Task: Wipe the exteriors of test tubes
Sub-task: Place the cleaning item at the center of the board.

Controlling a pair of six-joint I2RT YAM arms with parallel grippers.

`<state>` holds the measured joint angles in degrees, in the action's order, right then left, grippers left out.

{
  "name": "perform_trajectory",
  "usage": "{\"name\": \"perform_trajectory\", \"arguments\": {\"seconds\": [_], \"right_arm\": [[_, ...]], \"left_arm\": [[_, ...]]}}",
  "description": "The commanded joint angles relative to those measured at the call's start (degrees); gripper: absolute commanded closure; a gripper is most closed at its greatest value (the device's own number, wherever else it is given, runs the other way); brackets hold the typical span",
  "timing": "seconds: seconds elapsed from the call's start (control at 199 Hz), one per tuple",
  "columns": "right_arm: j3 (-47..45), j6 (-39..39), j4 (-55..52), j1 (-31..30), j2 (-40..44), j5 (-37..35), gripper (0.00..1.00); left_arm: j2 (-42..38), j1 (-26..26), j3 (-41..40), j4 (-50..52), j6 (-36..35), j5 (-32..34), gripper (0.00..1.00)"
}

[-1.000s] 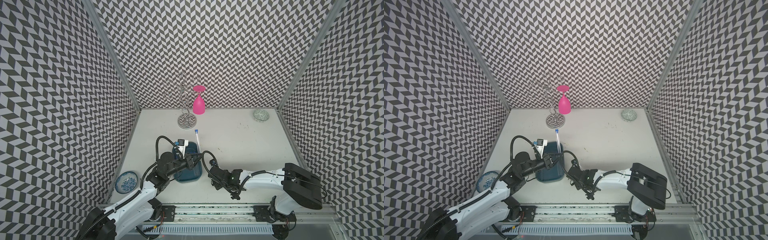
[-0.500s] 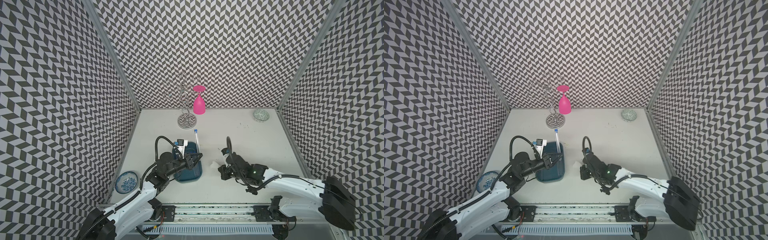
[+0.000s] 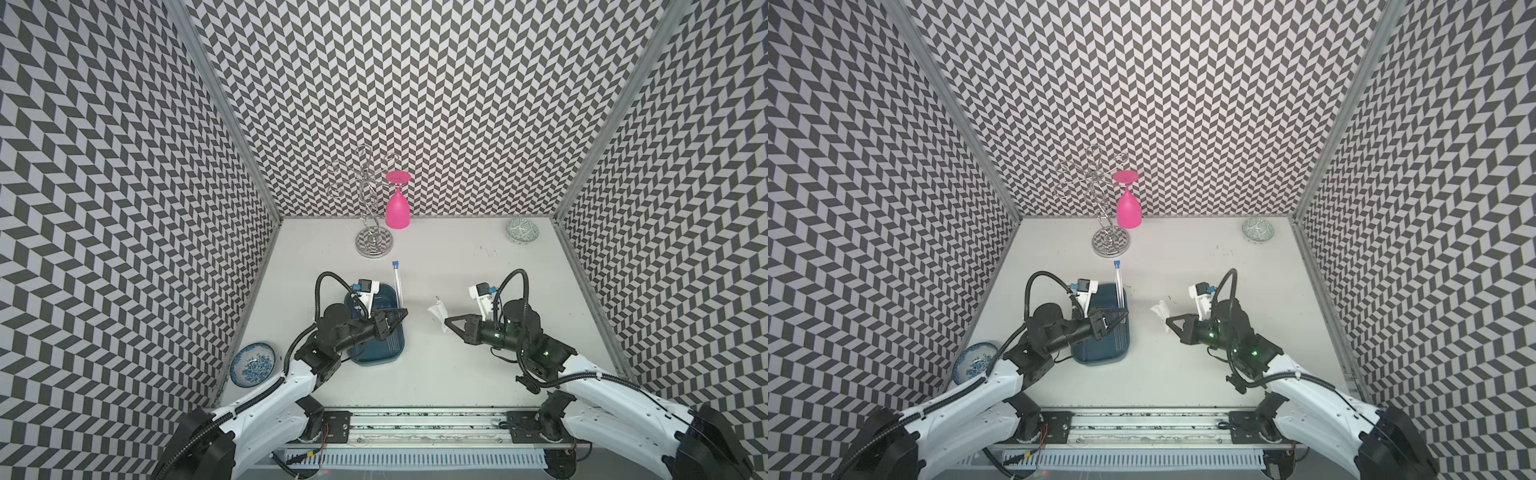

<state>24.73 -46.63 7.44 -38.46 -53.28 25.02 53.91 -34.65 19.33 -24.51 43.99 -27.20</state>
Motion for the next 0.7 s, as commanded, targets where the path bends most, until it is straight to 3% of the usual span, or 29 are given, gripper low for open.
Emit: {"name": "perform_trajectory", "arguments": {"seconds": [0.0, 0.131, 0.261, 0.402, 0.492, 0.618, 0.693], "right_arm": [[3.3, -1.59, 4.11, 0.09, -1.55, 2.38, 1.0], [4.34, -1.01, 5.61, 0.19, -5.25, 6.84, 1.0], [3.51, 0.88, -1.6, 0.53, -11.41, 2.52, 1.0], [-2.78, -3.19, 9.43, 1.22, -16.99, 8.31, 1.0], [-3.99, -3.79, 9.43, 2.25, -18.31, 7.08, 0.98], [-2.7, -0.21, 1.0, 4.53, -18.18, 1.37, 0.93], [-1.18, 2.54, -4.24, 6.09, -17.98, -1.96, 0.82]], "left_arm": [[1.77, -2.64, -0.4, -3.86, 1.11, -0.64, 0.83], [4.46, -5.85, 0.32, -5.95, 1.45, 0.39, 0.83], [5.52, -6.09, 0.86, -6.93, 1.8, 0.73, 0.83], [4.7, -6.08, 1.08, -5.48, 1.19, 1.3, 0.83], [4.11, -6.1, 0.58, -4.86, 1.1, 1.48, 0.83], [3.34, -6.04, -0.46, -4.93, 1.63, 1.8, 0.83], [2.89, -6.05, -0.81, -4.95, 1.72, 2.12, 0.83]]}}
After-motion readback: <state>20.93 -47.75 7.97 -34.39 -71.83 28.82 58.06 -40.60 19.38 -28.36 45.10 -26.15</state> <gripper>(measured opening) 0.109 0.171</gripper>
